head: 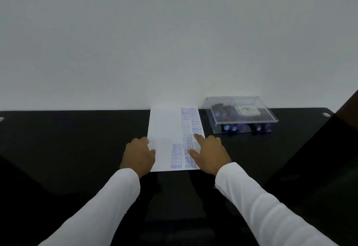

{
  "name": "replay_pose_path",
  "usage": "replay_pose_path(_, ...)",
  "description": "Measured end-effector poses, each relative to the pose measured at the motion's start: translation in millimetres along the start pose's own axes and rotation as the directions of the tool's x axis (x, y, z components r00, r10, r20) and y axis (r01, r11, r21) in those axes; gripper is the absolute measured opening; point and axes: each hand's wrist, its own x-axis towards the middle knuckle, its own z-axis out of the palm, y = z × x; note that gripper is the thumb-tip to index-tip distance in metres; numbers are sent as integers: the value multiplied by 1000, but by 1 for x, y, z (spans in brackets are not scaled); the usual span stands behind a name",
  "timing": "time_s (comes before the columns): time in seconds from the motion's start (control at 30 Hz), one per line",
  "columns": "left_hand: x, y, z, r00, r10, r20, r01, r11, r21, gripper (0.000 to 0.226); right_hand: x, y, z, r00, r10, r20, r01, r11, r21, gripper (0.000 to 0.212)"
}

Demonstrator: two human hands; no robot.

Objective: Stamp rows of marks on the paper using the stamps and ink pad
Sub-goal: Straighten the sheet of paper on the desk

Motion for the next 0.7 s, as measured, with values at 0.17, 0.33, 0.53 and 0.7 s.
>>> replay_pose_path(0.17, 12, 5, 0, 989, -141, -40, 138, 988, -64, 17, 9, 0, 12, 989, 135, -51, -134, 990, 33, 53)
replay_pose_path(0.33, 24, 6, 0, 954, -301, 13, 298, 937, -184, 29, 17, -9, 13, 955, 286, -72, -272, 949, 161, 50)
replay_pose_path(0.53, 29, 15, -6, 907, -411, 94, 417, 841, -344, 26, 33, -11, 11, 885, 465, 16, -446, 837, 317, 60)
replay_pose_path(0.7, 31, 26, -10, 893, -414, 176, 448, 783, -431, 19, 40, -10, 8, 864, 492, 110, -495, 787, 369, 66)
